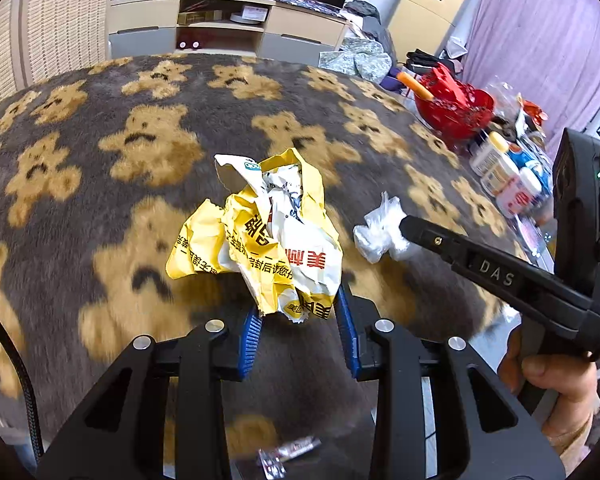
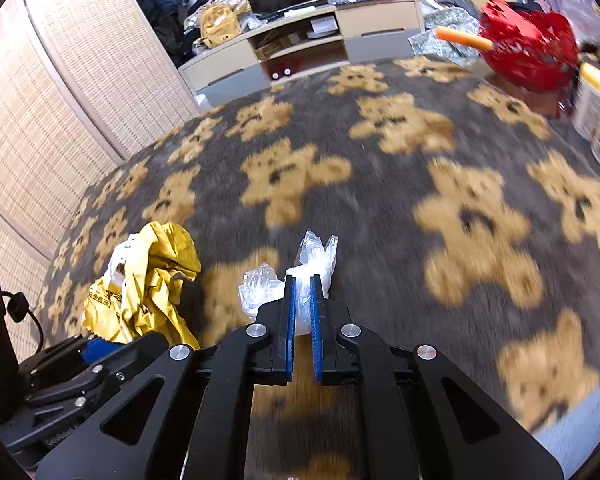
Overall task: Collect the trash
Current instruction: 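Carry the wrapper and tissue down over the metal bin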
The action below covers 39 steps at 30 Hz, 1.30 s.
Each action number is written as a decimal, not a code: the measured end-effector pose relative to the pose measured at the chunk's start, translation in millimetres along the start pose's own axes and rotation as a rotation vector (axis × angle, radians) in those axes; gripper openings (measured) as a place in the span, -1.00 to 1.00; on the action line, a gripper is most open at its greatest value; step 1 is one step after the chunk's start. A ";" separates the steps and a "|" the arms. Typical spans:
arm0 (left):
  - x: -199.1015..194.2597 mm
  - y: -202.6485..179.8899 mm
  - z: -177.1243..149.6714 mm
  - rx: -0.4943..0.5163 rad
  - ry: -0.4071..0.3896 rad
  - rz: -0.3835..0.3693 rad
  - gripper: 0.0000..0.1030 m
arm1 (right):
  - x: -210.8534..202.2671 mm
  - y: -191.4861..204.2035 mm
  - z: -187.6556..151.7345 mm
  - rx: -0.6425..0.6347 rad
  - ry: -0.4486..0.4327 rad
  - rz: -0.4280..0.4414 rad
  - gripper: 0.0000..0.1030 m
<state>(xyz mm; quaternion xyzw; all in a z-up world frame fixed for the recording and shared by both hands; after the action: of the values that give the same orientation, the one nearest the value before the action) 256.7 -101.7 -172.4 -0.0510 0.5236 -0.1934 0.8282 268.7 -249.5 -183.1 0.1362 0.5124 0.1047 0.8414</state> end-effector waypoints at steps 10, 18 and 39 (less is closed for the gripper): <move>-51.6 -15.3 -75.7 0.012 -0.008 -0.020 -0.37 | -60.2 18.5 -73.0 -0.024 -0.024 -0.004 -0.84; -79.1 -27.1 -135.2 0.022 -0.012 -0.022 -0.37 | -102.5 27.7 -133.7 -0.074 -0.038 -0.039 -0.83; 14.2 -3.0 -236.8 -0.013 0.183 -0.015 -0.37 | -14.6 -9.5 -230.8 -0.021 0.186 -0.051 -0.83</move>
<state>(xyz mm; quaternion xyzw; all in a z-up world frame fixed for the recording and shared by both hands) 51.2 -81.7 -289.3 -0.0426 0.5978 -0.1999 0.7752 56.9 -234.9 -275.1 0.1042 0.5903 0.1009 0.7941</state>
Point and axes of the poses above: each gripper's, at about its wrist camera, not at the fingertips, and x roughly the way its jaws point, y to its left, z to its top, the point moved 6 cm from there along x, roughly the way its jaws point, and after that the axes turned 9 degrees about y, right-handed, at the moved point
